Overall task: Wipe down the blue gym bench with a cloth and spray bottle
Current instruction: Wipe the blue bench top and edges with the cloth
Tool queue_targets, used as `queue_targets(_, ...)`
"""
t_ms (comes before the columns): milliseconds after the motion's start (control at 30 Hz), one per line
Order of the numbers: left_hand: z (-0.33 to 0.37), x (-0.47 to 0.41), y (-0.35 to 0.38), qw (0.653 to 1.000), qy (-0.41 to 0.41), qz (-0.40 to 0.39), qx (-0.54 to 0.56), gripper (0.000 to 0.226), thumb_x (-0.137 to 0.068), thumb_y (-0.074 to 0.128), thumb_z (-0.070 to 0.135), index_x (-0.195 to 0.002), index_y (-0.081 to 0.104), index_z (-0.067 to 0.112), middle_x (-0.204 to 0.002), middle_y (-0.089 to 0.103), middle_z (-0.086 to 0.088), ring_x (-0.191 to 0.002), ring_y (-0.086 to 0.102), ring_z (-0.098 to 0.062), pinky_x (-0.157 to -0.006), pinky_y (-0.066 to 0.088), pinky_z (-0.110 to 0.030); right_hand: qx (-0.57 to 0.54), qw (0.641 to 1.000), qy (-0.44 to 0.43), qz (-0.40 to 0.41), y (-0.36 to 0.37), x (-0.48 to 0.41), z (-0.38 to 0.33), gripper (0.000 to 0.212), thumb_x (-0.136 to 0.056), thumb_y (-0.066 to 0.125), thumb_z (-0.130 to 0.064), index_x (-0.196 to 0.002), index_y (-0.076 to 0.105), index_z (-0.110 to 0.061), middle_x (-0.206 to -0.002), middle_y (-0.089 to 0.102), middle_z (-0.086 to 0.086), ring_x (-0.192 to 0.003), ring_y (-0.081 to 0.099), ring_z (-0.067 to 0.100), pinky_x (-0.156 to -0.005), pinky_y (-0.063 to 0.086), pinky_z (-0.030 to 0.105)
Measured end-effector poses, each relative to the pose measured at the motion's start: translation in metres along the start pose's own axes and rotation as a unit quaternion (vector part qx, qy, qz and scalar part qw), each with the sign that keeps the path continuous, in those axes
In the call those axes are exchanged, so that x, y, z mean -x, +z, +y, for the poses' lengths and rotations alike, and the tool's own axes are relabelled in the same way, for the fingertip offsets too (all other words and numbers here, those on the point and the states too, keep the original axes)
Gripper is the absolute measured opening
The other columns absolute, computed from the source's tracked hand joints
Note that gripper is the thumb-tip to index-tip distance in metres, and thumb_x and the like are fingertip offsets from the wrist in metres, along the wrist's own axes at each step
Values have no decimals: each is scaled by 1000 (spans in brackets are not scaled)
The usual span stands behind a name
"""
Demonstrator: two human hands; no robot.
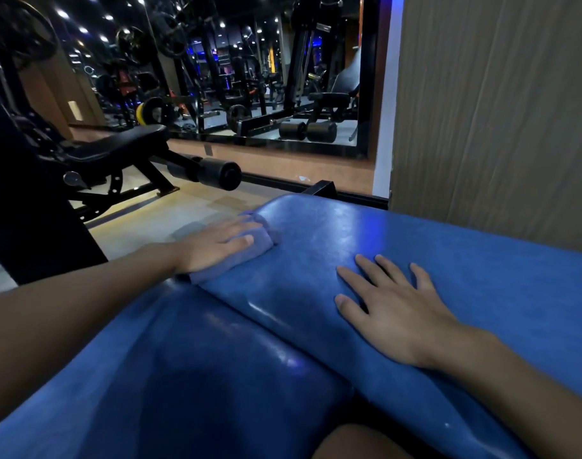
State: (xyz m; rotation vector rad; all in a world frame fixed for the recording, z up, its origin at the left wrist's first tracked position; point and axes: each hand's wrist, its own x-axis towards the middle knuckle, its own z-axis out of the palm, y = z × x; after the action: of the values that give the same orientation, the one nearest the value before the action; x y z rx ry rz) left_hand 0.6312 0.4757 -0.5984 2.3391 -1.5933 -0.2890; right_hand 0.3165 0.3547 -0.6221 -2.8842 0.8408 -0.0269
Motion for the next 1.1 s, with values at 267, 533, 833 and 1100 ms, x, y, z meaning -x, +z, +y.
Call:
queue_targets(267,26,19,18,992,-105,25,-73,89,-69,8,91,-148,22,54,-164,11,14,-151,5,-13,-121,8,-49,-33,999,-18,10,1,0,5,63,-92,9,-64,-151,10,-40,-163,0,-5,-149,-8,20,-115,-7,58)
queue_targets(533,105,68,52,986,-143,-12,-81,59,-88,12,79,-145,8,63,-163,-4,23,-152,-7,-20,-114,3,-66,-113,986,-47,110,-8,16,-3,35,-98,33,-41,-123,54,-27,-137,50,-5,-133,38,18,-112,20,49)
queue_targets(833,54,101,-6,989,-136,58,20,42,-103,43,24,-144,43,17,-137,57,-10,-120,57,-25,-104,42,-35,-149,964,-180,126,-42,-14,-84,30,-93,47,-37,-119,59,-26,-125,58,-6,-120,50,18,-103,36,41)
queue_targets(1100,-14,91,-29,994,-107,2,-7,55,-94,39,3,-145,38,25,-130,62,1,-116,58,-18,-96,42,-26,7,988,-152,-32,-4,-89,-144,60,-85,34,-73,-141,23,-56,-160,15,-8,-146,5,33,-108,11,67)
